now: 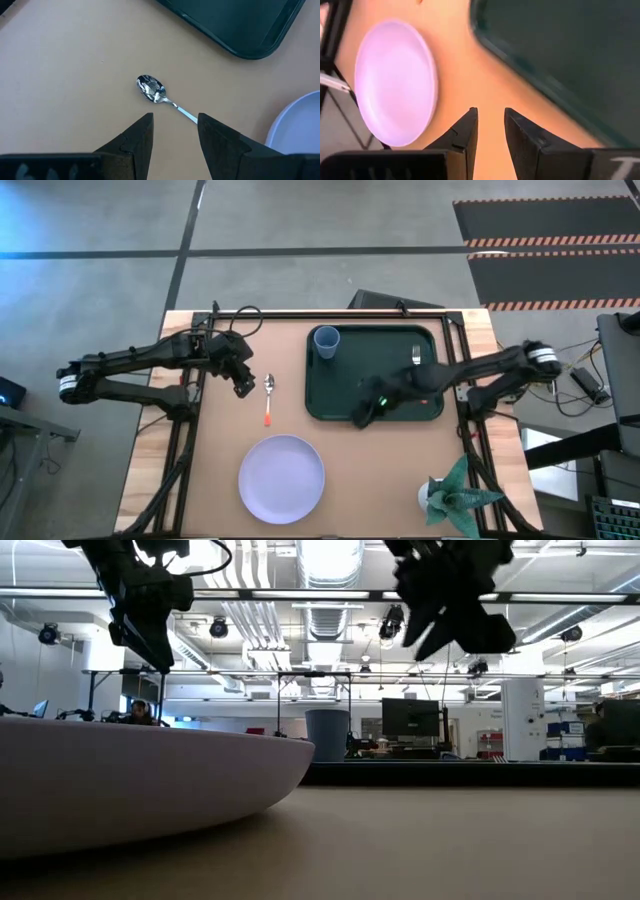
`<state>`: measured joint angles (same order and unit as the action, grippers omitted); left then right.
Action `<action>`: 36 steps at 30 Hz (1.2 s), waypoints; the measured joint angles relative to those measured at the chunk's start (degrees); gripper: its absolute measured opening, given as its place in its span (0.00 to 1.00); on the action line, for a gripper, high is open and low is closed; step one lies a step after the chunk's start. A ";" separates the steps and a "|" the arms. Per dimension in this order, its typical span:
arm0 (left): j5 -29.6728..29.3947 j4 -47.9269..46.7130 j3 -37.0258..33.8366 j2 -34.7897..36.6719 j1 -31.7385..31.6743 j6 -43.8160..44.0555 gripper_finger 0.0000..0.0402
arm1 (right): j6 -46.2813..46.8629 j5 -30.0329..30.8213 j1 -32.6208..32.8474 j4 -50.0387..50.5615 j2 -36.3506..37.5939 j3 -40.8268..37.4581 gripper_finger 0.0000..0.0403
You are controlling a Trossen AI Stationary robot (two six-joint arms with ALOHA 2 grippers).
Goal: Pick and place plate/cup/fork/spoon on tray
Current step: Put the violet plate on the black tray to the bottom right of the blue cup
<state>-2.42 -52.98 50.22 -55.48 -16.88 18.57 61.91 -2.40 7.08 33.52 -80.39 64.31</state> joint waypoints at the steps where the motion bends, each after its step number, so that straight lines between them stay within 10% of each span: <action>1: 0.00 -0.01 0.00 0.00 -0.01 0.00 0.34 | 0.07 0.65 1.38 0.00 -2.59 1.84 0.21; 14: 0.00 -0.07 0.00 0.03 0.00 -1.46 0.34 | -9.84 -12.30 4.08 1.02 -32.39 25.33 0.32; 36: 0.04 -0.08 0.00 0.09 -0.01 -2.58 0.34 | -14.06 -11.00 4.05 7.13 -39.74 35.70 0.48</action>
<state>-2.37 -53.06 50.22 -55.40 -16.89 15.99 47.84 -13.40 11.14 40.65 -120.13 100.01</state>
